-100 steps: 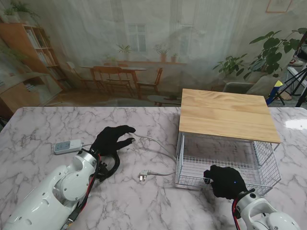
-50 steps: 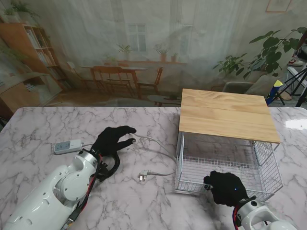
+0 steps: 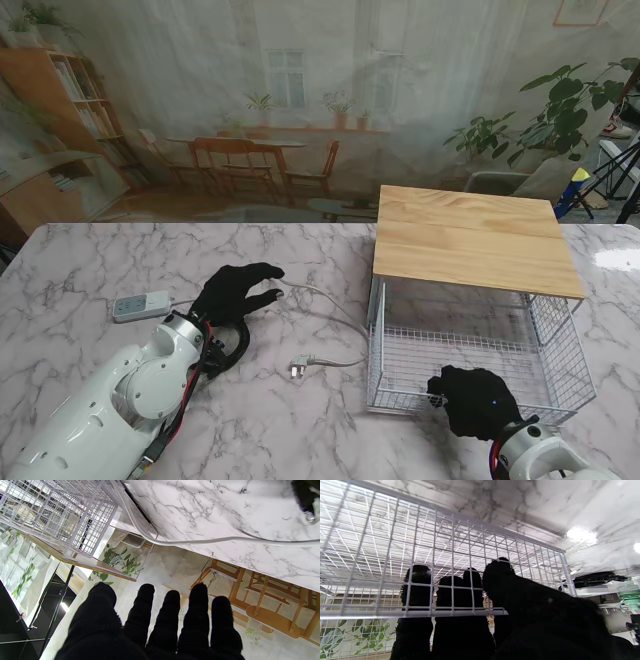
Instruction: Load the small electronics into the mesh drawer
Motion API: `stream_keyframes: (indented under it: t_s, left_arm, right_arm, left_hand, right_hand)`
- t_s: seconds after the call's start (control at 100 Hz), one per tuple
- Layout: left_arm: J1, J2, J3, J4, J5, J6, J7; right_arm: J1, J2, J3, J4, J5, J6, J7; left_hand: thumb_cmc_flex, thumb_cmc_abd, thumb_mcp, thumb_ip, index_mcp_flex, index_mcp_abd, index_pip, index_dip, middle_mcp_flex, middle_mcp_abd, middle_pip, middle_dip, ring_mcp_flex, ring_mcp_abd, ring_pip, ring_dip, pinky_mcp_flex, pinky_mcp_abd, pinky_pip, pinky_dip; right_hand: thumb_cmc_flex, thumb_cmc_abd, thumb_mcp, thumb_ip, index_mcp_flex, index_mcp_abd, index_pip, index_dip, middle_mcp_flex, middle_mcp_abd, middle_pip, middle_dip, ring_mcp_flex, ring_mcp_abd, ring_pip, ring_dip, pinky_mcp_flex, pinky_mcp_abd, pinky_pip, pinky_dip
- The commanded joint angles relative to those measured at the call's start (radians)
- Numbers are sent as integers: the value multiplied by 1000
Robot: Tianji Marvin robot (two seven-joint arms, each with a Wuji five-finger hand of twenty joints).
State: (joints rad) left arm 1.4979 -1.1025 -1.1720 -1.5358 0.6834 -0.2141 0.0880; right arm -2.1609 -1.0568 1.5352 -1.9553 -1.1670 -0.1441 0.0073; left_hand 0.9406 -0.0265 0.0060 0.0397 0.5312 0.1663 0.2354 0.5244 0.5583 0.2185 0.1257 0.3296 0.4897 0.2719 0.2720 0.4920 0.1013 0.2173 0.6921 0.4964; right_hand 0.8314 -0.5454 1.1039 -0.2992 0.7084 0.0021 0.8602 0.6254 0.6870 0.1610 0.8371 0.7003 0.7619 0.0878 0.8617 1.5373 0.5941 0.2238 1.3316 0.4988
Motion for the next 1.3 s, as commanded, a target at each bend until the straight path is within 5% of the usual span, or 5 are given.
stream_keyframes:
  t_s: [0.0,0.67,0.75,0.97,1.29]
  left_arm:
    - [-1,-1,1,3,2,2,-9]
    - [-1,0,1,3,4,0,-11]
    - [-1,0,2,3,4,0,-11]
    - [-4,1,4,7,19,-2,-4]
    - [0,-1,-4,4,19,-1,4]
  right_arm:
    - [-17,1,-1,-7,4,-9,14]
    - [-19,3,-17,-12,14,12,44]
    - [-25,5,-10,-17,0,5,60]
    - [-36,4,-1,-19,-20,-4,35]
    - [-78,-18,32,-45,-7,-22,-168]
  left_hand:
    - [-5,44,-26,-27,7,-4,-8,1,-17,-9,2,9,-20,-7,-4,-5,-16,-10,-28,-8]
    - [-6,44,-27,-27,7,-3,-8,1,-19,-8,1,9,-20,-7,-4,-5,-17,-10,-28,-8]
    - [-6,44,-27,-27,7,-4,-8,1,-18,-8,2,9,-19,-7,-3,-5,-17,-11,-28,-8]
    - [-6,44,-27,-27,6,-4,-8,1,-19,-9,3,10,-19,-7,-2,-4,-17,-12,-28,-8]
    - [-5,44,-27,-27,5,-3,-7,1,-19,-9,4,10,-19,-7,-2,-4,-17,-10,-28,-9]
  right_hand:
    - [103,14,108,17,117,-157,129,98,-4,-11,-20,14,-15,-4,48,33,0,18,26,8]
    - [66,91,28,51,51,-160,115,20,-45,16,-64,-38,-30,39,-75,33,-42,28,-19,-15]
    - [26,136,-138,90,-31,-207,144,-52,-99,11,-84,-62,-63,28,-162,32,-106,37,-26,16]
    - [-396,242,-364,223,-194,-46,-217,-137,-262,25,-263,-287,-183,186,-607,-358,-341,109,-224,-15]
    - [-447,284,-496,235,-237,-1,-363,-130,-292,34,-326,-367,-314,215,-648,-393,-440,132,-350,-91]
